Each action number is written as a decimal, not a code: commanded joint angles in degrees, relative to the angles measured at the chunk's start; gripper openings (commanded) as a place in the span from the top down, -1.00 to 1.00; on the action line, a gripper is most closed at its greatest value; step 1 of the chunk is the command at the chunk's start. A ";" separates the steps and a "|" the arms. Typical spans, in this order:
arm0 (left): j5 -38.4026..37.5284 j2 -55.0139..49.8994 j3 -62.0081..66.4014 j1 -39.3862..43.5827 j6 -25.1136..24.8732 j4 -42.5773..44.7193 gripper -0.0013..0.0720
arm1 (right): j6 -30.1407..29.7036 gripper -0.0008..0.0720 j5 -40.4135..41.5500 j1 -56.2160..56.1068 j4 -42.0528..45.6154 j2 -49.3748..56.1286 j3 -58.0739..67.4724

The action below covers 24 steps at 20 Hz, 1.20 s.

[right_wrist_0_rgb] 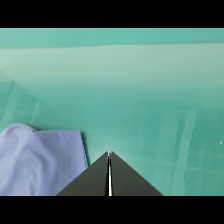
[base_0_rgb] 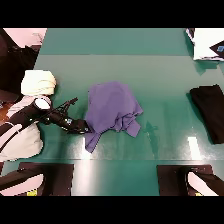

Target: Fold the shirts.

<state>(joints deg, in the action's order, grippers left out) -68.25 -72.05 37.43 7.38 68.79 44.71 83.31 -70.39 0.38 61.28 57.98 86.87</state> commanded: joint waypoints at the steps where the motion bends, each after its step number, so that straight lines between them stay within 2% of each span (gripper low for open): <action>1: 0.90 -0.04 -0.72 0.04 -0.26 -0.24 -0.94 | 0.04 0.94 0.35 -0.04 -0.31 0.02 -2.10; 5: 2.43 -0.04 -0.72 0.07 -0.26 -2.14 -0.89 | 0.04 0.94 0.35 -0.04 -0.31 0.02 -3.06; 6: 2.97 -0.04 -0.72 0.44 -0.57 -2.36 -0.35 | 0.04 0.94 0.39 -0.04 -0.31 0.02 -3.04; 7: 3.43 -0.04 -0.72 1.40 -1.55 -2.36 -0.20 | 0.04 0.94 0.39 -0.04 -0.31 0.02 -3.06; 12: 7.15 -0.02 -0.68 8.94 -0.81 -2.10 -0.18 | 0.04 0.94 0.35 -0.04 -0.26 0.02 -3.06; 13: 6.91 -0.02 -0.35 8.87 0.35 -1.99 0.40 | 0.02 0.94 0.35 -0.04 -0.24 0.02 -3.06; 14: 5.66 -0.02 0.44 8.39 0.15 -1.81 0.84 | 0.02 0.94 0.35 -0.04 -0.24 0.02 -3.06; 19: -4.33 3.63 12.74 3.41 0.26 -0.04 0.86 | 0.00 0.90 -1.66 -0.59 -0.22 0.17 -4.72; 20: -5.60 5.05 16.20 2.14 0.31 0.39 0.86 | 0.00 0.54 -1.62 -1.29 -0.28 0.17 -6.78; 21: -6.58 6.21 19.93 1.01 0.31 0.81 0.86 | 0.00 0.10 -1.57 -2.10 -0.28 0.33 -9.53; 24: -7.30 8.44 28.74 -0.39 0.44 2.56 0.86 | -0.02 -0.07 -1.64 -6.67 -1.20 4.42 -19.32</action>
<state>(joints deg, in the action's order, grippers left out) -73.32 -65.82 58.24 8.71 69.08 45.52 83.33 -71.77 -3.07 60.88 59.81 74.59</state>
